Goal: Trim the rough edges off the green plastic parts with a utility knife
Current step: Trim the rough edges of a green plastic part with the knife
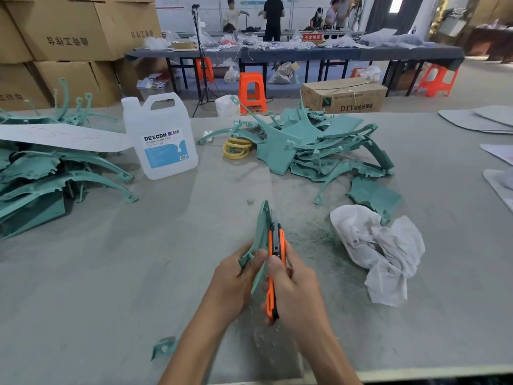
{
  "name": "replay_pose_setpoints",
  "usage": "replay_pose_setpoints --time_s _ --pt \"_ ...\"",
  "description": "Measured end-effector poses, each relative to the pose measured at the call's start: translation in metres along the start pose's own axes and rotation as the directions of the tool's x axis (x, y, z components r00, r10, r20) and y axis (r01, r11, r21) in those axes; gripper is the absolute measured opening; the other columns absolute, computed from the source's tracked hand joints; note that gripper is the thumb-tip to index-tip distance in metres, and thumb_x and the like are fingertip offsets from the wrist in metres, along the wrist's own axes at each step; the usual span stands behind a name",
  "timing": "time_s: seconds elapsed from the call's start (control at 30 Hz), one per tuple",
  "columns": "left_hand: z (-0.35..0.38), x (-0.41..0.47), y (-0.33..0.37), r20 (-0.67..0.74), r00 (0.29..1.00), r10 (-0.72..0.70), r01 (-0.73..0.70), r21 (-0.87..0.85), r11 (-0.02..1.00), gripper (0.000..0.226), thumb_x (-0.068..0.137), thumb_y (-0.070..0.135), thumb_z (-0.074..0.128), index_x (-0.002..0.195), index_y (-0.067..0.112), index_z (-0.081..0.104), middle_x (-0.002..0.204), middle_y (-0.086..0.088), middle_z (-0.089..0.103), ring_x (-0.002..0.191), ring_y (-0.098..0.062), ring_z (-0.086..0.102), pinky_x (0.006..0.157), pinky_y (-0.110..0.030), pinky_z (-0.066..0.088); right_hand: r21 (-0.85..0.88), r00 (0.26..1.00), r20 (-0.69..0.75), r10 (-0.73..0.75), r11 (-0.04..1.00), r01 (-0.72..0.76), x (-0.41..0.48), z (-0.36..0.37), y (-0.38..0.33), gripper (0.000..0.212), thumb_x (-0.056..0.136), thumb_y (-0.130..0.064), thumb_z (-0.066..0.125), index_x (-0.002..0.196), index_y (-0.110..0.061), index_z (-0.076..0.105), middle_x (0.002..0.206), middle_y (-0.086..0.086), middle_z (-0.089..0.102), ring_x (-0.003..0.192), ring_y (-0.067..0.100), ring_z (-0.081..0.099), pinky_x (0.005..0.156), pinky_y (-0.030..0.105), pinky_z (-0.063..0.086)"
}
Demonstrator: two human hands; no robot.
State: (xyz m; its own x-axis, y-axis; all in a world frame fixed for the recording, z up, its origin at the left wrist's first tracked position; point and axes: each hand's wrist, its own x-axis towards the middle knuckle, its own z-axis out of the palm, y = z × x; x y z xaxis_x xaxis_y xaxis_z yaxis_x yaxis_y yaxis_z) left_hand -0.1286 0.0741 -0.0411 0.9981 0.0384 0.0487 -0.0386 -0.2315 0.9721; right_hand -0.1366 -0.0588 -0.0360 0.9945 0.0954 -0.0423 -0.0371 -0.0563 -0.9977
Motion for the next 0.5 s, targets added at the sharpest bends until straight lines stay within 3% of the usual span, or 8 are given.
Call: replay_pose_setpoints --time_s 0.1,0.17,0.23,0.33,0.43,0.5 --pt "0.0 0.001 -0.002 0.005 1.0 0.011 -0.011 0.032 0.999 0.041 0.088 0.072 0.048 0.109 0.044 0.068 0.075 0.01 0.07 0.067 -0.006 0.063 0.064 -0.022 0.045 -0.001 0.998 0.054 -0.029 1.0 0.029 0.0 -0.011 -0.023 0.034 0.106 -0.027 0.049 0.121 -0.056 0.059 0.064 0.005 0.058 0.047 0.029 0.056 0.04 0.035 0.051" --pt "-0.001 0.003 -0.005 0.017 1.0 0.01 -0.01 0.024 1.0 0.047 0.085 0.078 0.046 0.108 0.044 0.067 0.073 0.006 0.069 0.066 -0.01 0.061 0.062 -0.03 0.046 -0.02 0.996 0.087 -0.036 0.999 0.038 0.0 -0.016 -0.033 0.03 0.106 -0.027 0.049 0.119 -0.051 0.061 0.068 0.011 0.059 0.049 0.029 0.056 0.041 0.035 0.051" --pt "0.0 0.003 -0.008 0.021 1.0 0.01 -0.01 0.01 1.0 0.049 0.084 0.077 0.046 0.105 0.039 0.068 0.07 0.003 0.066 0.064 -0.014 0.058 0.063 -0.038 0.045 -0.038 0.991 0.122 -0.055 0.997 0.06 -0.002 -0.018 -0.043 0.028 0.105 -0.028 0.049 0.115 -0.052 0.061 0.07 0.01 0.06 0.05 0.028 0.057 0.04 0.035 0.051" --pt "0.003 0.003 -0.01 0.003 1.0 -0.008 0.008 -0.015 1.0 0.044 0.085 0.067 0.049 0.082 0.027 0.065 0.063 0.006 0.061 0.058 -0.012 0.055 0.06 -0.042 0.044 -0.033 0.965 0.22 -0.143 0.988 0.153 -0.005 -0.015 -0.053 0.036 0.102 -0.036 0.049 0.127 -0.062 0.054 0.071 0.005 0.063 0.048 0.023 0.061 0.039 0.028 0.047" --pt "0.003 0.002 -0.01 -0.015 1.0 -0.018 0.018 -0.002 1.0 0.03 0.088 0.061 0.049 0.087 0.037 0.068 0.067 0.011 0.063 0.06 -0.006 0.054 0.061 -0.028 0.043 0.062 0.983 0.123 -0.139 0.989 0.132 0.0 -0.02 -0.052 0.034 0.103 -0.035 0.051 0.13 -0.055 0.057 0.07 0.006 0.062 0.049 0.026 0.058 0.04 0.028 0.047" --pt "0.002 0.002 -0.008 -0.02 1.0 -0.003 0.004 0.044 0.999 0.025 0.093 0.055 0.048 0.097 0.043 0.07 0.07 0.014 0.064 0.061 -0.003 0.054 0.058 -0.021 0.042 0.076 0.999 0.018 -0.048 0.996 0.046 0.003 -0.03 -0.042 0.029 0.105 -0.028 0.051 0.117 -0.053 0.062 0.068 0.004 0.06 0.049 0.026 0.056 0.041 0.031 0.047"
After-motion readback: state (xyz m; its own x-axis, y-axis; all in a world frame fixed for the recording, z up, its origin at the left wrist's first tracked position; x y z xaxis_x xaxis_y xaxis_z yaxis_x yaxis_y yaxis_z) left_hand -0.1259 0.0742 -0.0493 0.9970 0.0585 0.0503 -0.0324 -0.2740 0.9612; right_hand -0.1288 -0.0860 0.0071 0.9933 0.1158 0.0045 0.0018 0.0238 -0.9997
